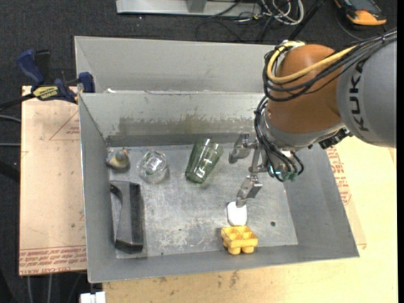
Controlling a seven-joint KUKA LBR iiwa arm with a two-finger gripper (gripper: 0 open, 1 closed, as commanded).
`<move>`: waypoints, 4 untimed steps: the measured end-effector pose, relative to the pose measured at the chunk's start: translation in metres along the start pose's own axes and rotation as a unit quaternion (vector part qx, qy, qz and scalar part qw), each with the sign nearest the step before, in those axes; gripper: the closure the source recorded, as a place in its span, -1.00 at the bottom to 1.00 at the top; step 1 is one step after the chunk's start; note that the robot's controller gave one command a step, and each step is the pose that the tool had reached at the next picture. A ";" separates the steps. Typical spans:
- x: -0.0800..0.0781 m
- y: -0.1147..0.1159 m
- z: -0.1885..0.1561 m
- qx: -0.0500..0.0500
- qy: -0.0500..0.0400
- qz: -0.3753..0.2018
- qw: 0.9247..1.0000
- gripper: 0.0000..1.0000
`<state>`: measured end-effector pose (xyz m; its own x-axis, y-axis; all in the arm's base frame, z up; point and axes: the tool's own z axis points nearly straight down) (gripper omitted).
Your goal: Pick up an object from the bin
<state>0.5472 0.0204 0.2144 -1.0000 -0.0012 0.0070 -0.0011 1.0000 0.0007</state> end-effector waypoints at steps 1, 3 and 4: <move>-0.002 0.000 -0.004 0.000 -0.004 0.000 1.000 -1.00; 0.069 -0.041 0.054 0.001 -0.003 -0.110 0.994 -1.00; 0.065 -0.037 0.070 0.000 -0.003 -0.129 0.992 -1.00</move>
Offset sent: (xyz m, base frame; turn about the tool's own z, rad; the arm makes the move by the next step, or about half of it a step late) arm -0.0650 -0.0326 -0.1444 -0.2382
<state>0.4822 -0.0162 0.1448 -0.9665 -0.2568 0.0003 -0.2568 0.9665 0.0011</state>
